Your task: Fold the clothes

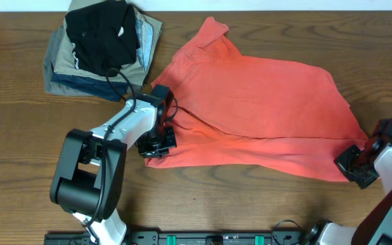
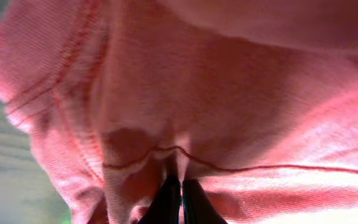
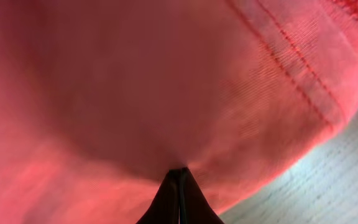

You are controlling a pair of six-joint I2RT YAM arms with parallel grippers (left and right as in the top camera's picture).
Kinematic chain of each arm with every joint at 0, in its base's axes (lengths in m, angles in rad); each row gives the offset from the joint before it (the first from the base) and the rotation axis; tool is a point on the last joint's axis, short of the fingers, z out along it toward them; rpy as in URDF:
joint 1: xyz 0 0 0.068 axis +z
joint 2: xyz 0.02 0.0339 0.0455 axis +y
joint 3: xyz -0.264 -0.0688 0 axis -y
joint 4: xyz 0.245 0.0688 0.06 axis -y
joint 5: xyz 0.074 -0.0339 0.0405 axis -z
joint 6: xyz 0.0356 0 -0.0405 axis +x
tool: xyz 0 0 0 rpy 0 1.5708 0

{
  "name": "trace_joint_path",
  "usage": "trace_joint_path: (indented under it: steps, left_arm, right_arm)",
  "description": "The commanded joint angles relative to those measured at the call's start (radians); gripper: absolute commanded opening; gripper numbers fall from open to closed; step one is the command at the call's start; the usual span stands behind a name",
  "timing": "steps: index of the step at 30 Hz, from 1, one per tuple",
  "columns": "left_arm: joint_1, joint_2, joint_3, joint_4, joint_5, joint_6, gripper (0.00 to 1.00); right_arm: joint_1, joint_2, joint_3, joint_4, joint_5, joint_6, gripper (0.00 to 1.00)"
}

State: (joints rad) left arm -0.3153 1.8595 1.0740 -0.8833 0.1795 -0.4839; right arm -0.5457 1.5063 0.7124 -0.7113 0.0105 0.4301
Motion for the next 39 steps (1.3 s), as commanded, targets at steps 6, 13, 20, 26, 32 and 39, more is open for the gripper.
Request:
trace_joint_path:
  steps: [6, 13, 20, 26, 32, 39]
  left_arm:
    - [0.096, 0.026, -0.031, -0.09, -0.143, -0.072, 0.06]
    - [0.098, -0.117, -0.031, -0.149, -0.143, -0.099, 0.06]
    - [0.067, -0.295, -0.031, -0.158, -0.139, -0.109, 0.07]
    - [0.066, -0.352, -0.031, -0.018, -0.05, -0.05, 0.62]
    - [0.077, -0.296, -0.029, 0.121, -0.015, 0.039, 0.95]
    - [0.183, -0.209, -0.029, 0.151, 0.03, 0.138, 0.94]
  right_arm:
    - [-0.056, 0.083, -0.007, 0.013, 0.073, 0.019, 0.01]
    - [-0.123, 0.082, 0.051, -0.019, 0.114, 0.018, 0.01]
    - [-0.128, 0.082, 0.121, -0.063, 0.034, 0.018, 0.02]
    - [-0.121, 0.081, 0.179, -0.108, -0.22, -0.069, 0.26]
    - [-0.082, 0.081, 0.189, -0.138, -0.455, -0.23, 0.83]
    - [-0.028, 0.082, 0.189, -0.179, -0.422, -0.271, 0.85]
